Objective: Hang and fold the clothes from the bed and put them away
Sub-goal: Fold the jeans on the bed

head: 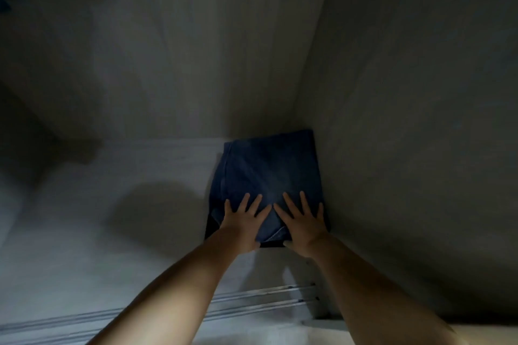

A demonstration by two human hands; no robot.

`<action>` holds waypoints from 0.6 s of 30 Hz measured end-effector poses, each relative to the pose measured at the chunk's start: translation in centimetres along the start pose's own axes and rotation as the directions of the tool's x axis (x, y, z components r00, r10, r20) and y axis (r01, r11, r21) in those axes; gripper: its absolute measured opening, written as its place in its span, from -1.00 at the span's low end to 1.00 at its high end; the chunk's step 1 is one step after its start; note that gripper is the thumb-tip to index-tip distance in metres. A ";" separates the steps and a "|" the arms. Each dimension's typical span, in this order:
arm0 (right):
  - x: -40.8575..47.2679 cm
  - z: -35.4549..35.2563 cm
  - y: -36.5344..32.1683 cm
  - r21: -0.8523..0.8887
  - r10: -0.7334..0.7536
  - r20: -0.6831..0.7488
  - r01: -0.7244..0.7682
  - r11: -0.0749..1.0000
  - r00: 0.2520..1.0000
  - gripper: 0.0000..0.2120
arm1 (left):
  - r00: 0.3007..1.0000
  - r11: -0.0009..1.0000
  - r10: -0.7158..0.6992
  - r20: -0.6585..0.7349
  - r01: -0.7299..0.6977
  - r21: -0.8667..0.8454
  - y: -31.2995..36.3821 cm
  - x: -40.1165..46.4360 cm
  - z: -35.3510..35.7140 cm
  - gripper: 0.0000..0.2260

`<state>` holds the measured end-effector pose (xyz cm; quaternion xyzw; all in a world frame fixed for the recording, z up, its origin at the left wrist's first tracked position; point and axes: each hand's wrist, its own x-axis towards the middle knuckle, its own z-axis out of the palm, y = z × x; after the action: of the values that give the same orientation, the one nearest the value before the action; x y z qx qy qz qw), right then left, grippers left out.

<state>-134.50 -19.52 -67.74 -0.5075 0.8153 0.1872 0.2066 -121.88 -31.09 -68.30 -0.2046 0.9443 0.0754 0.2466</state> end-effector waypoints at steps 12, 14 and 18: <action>-17.0 -23.6 0.3 0.156 -0.009 0.016 0.006 0.988 1.000 -0.44 | 0.996 0.998 -0.047 -0.070 0.043 -0.053 0.5 -18.1 -22.8 -0.36; -20.5 -28.0 0.7 0.147 -0.017 0.013 0.015 0.989 1.000 -0.48 | 0.997 0.998 -0.049 -0.066 0.046 -0.045 1.1 -21.4 -27.1 -0.37; -25.3 -34.8 0.9 0.125 -0.032 -0.006 0.032 0.992 0.999 -0.55 | 0.996 0.998 -0.053 -0.079 0.049 -0.050 1.6 -26.1 -34.0 -0.39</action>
<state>-130.30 -18.12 -24.90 -0.5069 0.8177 0.1314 0.2392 -116.63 -28.78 -25.79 -0.2374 0.9457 0.0835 0.2055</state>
